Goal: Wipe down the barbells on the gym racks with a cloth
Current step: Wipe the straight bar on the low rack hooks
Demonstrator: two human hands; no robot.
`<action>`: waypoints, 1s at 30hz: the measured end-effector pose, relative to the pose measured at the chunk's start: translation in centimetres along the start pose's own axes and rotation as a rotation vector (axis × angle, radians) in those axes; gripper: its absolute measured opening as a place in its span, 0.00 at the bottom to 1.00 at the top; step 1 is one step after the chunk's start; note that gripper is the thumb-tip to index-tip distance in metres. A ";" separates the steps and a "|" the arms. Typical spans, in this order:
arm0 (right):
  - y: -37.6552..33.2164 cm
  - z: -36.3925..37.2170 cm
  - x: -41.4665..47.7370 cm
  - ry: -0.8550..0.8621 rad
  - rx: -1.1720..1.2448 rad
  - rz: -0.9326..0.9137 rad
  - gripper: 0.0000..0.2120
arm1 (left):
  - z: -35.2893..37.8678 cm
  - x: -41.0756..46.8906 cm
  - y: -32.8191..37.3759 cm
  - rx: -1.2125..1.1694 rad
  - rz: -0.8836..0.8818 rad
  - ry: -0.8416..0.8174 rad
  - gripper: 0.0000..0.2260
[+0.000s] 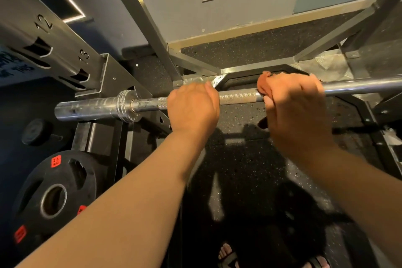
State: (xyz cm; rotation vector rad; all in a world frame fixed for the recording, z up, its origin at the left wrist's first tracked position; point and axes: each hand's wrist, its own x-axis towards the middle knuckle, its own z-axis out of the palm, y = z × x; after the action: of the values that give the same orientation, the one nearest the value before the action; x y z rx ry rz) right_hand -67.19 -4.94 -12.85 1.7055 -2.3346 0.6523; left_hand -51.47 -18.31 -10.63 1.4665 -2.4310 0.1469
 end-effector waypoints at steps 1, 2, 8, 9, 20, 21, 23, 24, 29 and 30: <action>-1.2 0.2 0.3 0.034 0.034 0.063 0.14 | 0.1 0.0 -0.1 0.001 -0.001 -0.006 0.20; -2.4 0.2 0.8 0.058 0.064 0.109 0.13 | 0.2 0.0 -0.1 0.005 0.000 -0.013 0.21; -5.0 0.6 1.3 -0.081 0.078 -0.166 0.22 | -0.1 0.0 0.1 0.021 0.013 0.003 0.22; -4.2 0.3 1.3 -0.101 0.043 -0.225 0.23 | -0.1 -0.1 -0.1 0.021 0.023 0.003 0.22; -6.9 1.9 1.0 0.113 0.147 -0.026 0.17 | 0.1 -0.3 -0.1 0.021 0.017 0.046 0.22; -6.9 2.1 1.1 0.098 0.127 -0.070 0.17 | 0.1 -0.4 -0.1 0.017 0.017 0.043 0.22; -5.7 1.9 1.3 0.056 0.057 -0.181 0.18 | 0.0 -0.5 -0.2 0.013 0.017 0.035 0.22; -4.7 1.6 1.3 0.021 0.019 -0.241 0.18 | 0.0 -0.6 -0.2 0.008 0.016 0.032 0.22; -0.6 -0.9 0.9 -0.095 -0.091 -0.240 0.22 | -0.4 -1.3 -0.3 -0.042 0.037 0.016 0.21; -1.0 -1.0 0.8 -0.069 -0.067 -0.183 0.21 | -0.5 -1.3 -0.4 -0.048 0.042 0.013 0.21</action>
State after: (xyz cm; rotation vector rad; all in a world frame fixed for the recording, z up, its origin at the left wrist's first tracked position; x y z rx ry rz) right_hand -66.60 -5.44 -11.40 1.9106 -2.1825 0.4844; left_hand -50.48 -17.33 -10.60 1.3908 -2.4384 0.1054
